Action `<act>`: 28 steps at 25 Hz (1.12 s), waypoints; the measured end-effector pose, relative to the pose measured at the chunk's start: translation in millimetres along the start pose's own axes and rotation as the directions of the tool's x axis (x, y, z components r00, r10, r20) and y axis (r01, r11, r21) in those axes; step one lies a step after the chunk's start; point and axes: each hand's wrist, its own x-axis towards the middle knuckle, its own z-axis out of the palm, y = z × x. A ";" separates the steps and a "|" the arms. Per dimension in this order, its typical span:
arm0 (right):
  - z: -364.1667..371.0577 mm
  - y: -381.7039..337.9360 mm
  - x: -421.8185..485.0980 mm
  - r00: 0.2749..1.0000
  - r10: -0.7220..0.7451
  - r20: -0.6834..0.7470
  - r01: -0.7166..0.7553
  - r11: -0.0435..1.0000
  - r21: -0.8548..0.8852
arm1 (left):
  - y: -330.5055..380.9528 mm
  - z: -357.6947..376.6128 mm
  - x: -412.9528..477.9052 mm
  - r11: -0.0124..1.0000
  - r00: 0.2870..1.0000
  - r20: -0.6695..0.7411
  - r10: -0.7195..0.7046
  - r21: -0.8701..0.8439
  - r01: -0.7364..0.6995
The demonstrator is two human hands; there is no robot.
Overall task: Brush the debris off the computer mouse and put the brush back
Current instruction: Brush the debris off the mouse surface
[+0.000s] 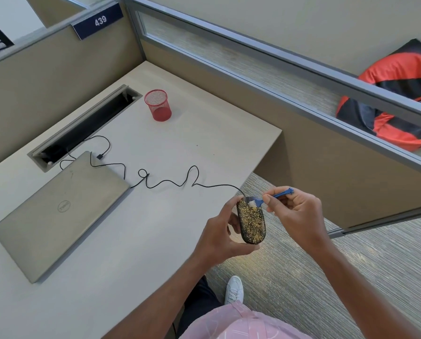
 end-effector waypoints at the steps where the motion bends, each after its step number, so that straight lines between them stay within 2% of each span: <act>1: -0.2 -1.3 0.5 1.000 -0.001 -0.008 0.001 1.000 0.006 | -0.1 0.1 -0.5 1.000 1.000 -0.001 0.001 0.001 -0.001; 6: 7.9 -9.9 4.1 0.997 -0.036 -0.063 0.036 0.999 -0.001 | -0.3 -0.4 -0.9 1.000 1.000 -0.016 0.009 0.014 -0.009; 12: 6.8 -8.6 -4.0 0.994 -0.102 -0.029 0.099 0.992 -0.079 | 0.5 -4.0 -3.3 1.000 1.000 -0.024 0.010 0.011 -0.009; 23: 12.1 -20.1 6.4 0.995 -0.058 -0.077 0.053 0.997 -0.055 | 4.2 -7.8 -8.9 0.999 1.000 0.001 0.031 0.030 -0.031; 28: 8.3 -19.5 1.0 0.998 -0.055 -0.040 0.053 0.997 -0.050 | 2.5 -6.3 -8.4 0.999 0.999 -0.005 0.044 0.031 -0.044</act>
